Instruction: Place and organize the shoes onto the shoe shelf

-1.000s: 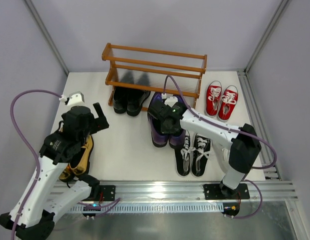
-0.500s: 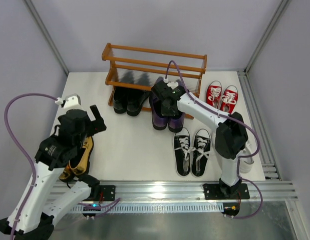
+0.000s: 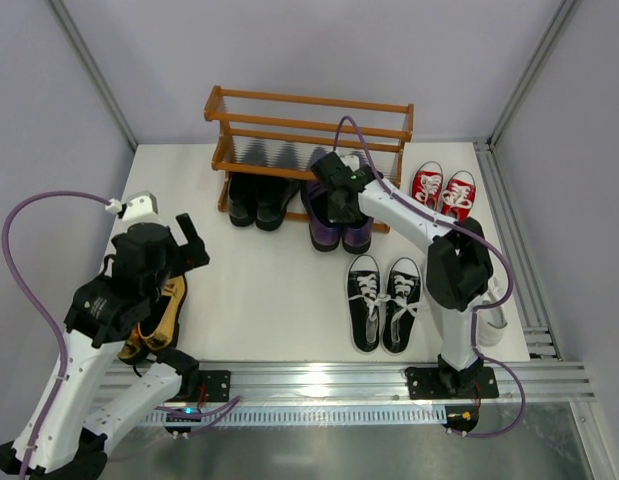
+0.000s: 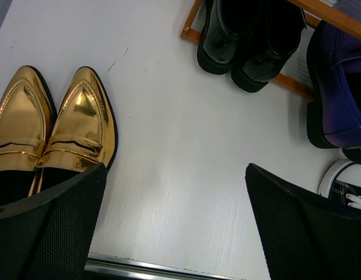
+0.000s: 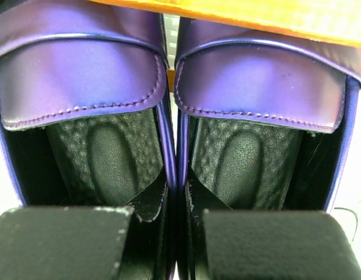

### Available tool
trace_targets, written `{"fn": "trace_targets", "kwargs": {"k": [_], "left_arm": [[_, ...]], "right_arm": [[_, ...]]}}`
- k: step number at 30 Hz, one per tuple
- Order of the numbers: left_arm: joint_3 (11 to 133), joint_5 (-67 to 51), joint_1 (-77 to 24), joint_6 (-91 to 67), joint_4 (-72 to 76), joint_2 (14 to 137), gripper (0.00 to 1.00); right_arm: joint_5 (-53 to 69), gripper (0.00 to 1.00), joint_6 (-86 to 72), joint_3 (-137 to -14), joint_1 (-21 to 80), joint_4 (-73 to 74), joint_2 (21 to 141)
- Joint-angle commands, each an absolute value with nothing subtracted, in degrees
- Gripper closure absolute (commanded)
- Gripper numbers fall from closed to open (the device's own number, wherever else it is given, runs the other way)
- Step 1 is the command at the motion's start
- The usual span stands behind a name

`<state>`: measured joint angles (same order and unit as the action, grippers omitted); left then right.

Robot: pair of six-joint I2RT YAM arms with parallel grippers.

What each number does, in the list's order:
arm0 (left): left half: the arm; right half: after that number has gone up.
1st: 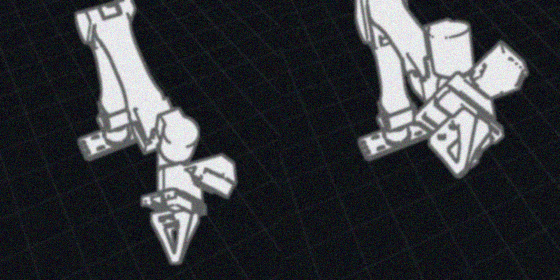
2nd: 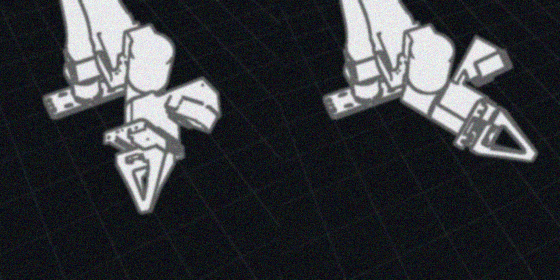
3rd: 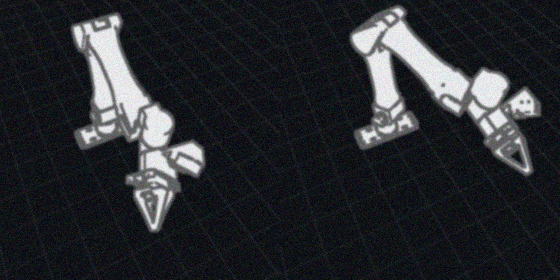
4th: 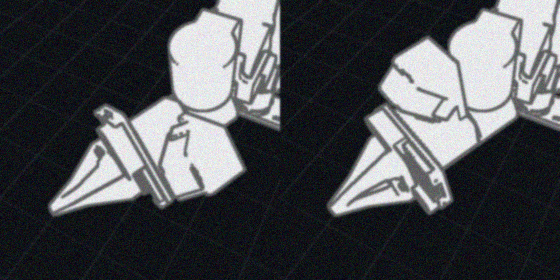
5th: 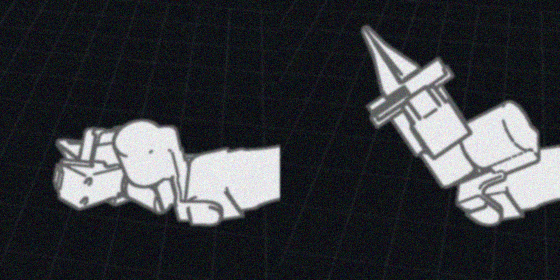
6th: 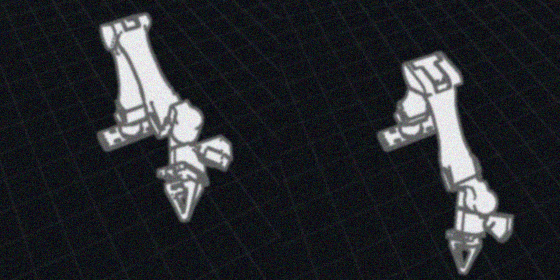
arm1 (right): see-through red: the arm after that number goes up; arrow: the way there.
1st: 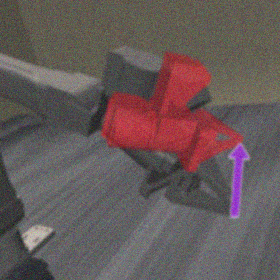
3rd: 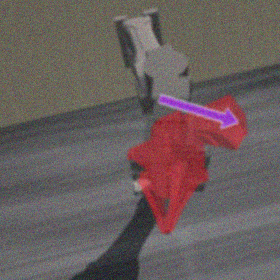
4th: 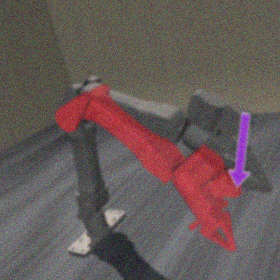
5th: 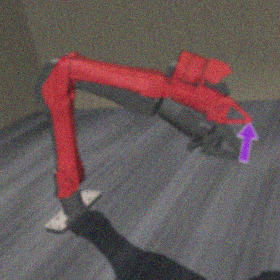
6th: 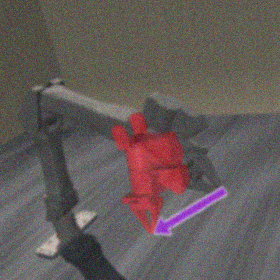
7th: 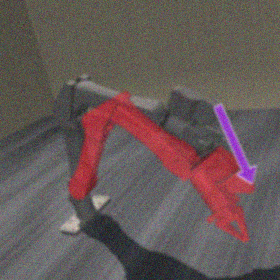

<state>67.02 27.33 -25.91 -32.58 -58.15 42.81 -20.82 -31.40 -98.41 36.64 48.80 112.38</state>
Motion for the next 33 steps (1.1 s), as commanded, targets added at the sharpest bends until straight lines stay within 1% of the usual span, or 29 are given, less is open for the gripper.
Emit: {"fn": "trace_targets", "kwargs": {"k": [1, 12, 20, 25, 33], "left_arm": [[69.4, 27.3, -26.0, -32.3, -59.1, 41.7, 0.00], [69.9, 26.6, -26.0, -32.7, -60.6, 41.3, 0.00], [69.8, 26.1, -26.0, -32.8, -60.7, 41.4, 0.00], [70.0, 25.8, -26.1, -32.8, -61.3, 41.7, 0.00], [70.5, 25.8, -26.1, -32.8, -62.0, 41.4, 0.01]], "right_arm": [[-25.2, 0.96, -30.7, -103.8, 34.9, 37.4, 110.3], [-24.9, 0.96, -30.2, -105.0, 31.8, 36.5, 114.5], [-27.0, 0.96, -26.0, -96.7, 31.7, 26.0, 111.3], [-27.1, 0.96, -24.3, -96.2, 31.6, 22.6, 110.8], [-26.5, 0.96, -25.6, -96.9, 30.6, 21.7, 113.0]]}}
